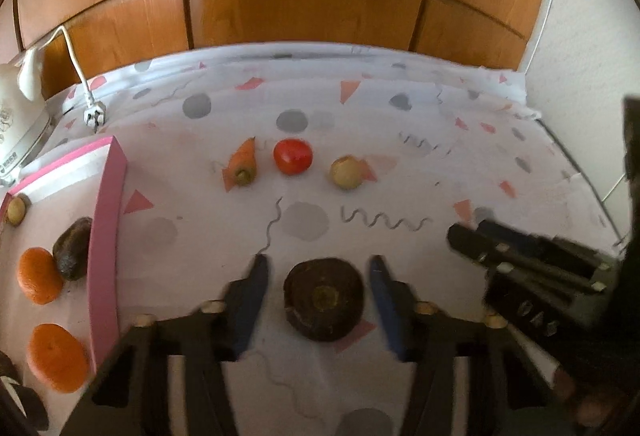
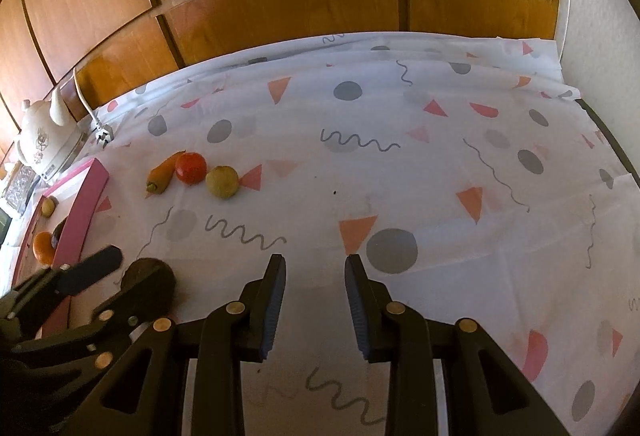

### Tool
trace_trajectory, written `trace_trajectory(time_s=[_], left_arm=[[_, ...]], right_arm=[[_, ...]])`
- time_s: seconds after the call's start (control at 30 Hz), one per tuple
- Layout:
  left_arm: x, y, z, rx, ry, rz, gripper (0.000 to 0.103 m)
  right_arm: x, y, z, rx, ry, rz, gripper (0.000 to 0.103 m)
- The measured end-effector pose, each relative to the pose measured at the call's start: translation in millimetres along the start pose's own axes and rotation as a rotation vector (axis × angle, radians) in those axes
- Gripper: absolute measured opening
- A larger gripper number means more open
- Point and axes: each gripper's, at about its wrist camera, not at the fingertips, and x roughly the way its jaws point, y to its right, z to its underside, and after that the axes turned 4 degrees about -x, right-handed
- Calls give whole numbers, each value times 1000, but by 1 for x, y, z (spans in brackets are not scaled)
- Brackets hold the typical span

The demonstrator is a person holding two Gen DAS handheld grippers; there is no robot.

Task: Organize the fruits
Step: 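Grasp the dark beet with the left tool while the right tool grasps a yellow ball, then carry the beet into the tray with the left tool while the right tool carries the yellow ball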

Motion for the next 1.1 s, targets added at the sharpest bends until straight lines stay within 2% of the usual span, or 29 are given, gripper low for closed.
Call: trace_trajectory(time_s=[0.13, 0.27, 0.4, 0.6, 0.73, 0.87, 1.1], left_arm=[[-4, -9, 5, -41, 11, 16, 41], [-12, -26, 13, -112, 29, -11, 41], [-9, -26, 15, -100, 37, -38, 42], [0, -21, 18, -87, 32, -71, 42], [1, -23, 18, -95, 35, -64, 42], [2, -22, 19, -92, 42, -67, 42], [1, -21, 22, -92, 48, -65, 42]], right_arm=[[5, -2, -6, 0, 5, -27, 31], [14, -13, -17, -27, 12, -87, 31], [27, -32, -29, -88, 15, -128, 31], [49, -58, -46, -193, -7, -134, 31], [63, -65, -51, -247, -24, -126, 31], [66, -68, -54, -284, -16, -124, 25], [58, -56, -48, -252, -33, -117, 25]])
